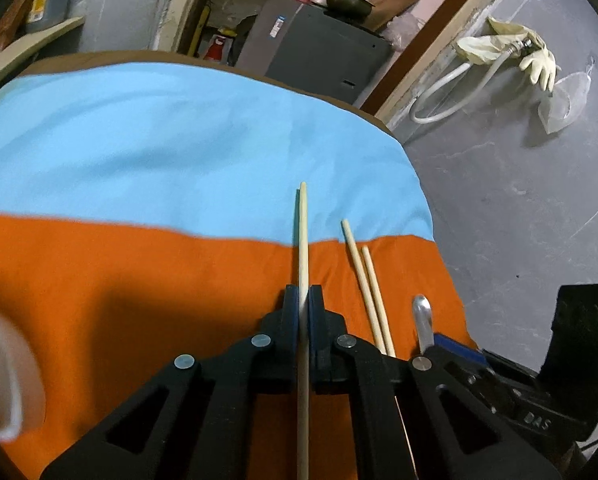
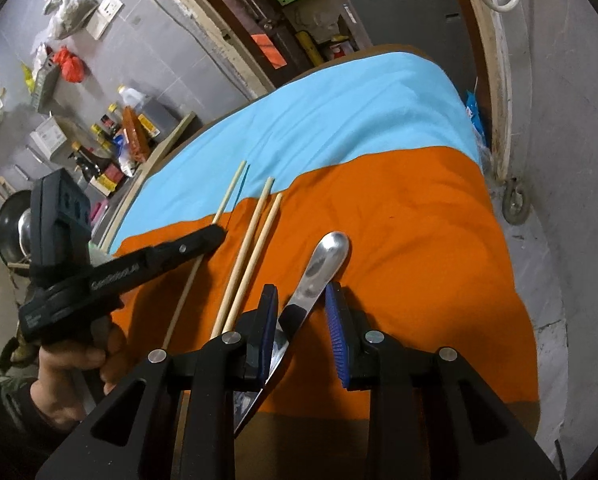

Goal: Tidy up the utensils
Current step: 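Close the left gripper on a chopstick while the right gripper grasps the silver knife, then lift the chopstick with the left gripper while the right gripper lifts the knife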

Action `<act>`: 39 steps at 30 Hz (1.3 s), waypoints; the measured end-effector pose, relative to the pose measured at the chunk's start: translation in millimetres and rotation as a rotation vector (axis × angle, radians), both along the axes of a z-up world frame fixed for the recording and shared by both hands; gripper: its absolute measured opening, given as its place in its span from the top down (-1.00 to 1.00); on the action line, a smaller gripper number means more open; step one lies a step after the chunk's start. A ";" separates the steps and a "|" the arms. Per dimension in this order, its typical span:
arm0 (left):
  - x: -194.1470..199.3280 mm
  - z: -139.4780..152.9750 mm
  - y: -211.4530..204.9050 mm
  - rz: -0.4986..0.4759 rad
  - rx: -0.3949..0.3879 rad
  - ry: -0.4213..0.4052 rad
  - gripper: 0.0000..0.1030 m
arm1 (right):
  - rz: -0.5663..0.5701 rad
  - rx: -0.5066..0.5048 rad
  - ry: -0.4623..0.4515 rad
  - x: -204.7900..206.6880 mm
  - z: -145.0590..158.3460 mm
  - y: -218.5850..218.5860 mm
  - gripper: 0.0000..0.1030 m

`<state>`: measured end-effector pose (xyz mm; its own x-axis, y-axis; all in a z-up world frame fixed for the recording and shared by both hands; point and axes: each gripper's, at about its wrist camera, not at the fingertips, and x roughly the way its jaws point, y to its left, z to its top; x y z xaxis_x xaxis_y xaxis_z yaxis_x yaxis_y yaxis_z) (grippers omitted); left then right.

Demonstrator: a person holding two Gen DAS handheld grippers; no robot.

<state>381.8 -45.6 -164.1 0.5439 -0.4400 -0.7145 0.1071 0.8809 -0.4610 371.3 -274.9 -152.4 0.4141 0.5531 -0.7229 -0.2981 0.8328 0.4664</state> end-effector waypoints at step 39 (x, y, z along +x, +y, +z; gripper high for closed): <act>-32.3 5.7 9.6 0.008 0.003 0.034 0.96 | 0.070 -0.160 0.041 -5.6 7.7 55.5 0.89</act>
<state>349.5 -36.0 -158.4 0.5230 -0.4335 -0.7338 0.0846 0.8831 -0.4615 365.7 -219.4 -144.6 0.3467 0.4559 -0.8197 -0.3418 0.8752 0.3422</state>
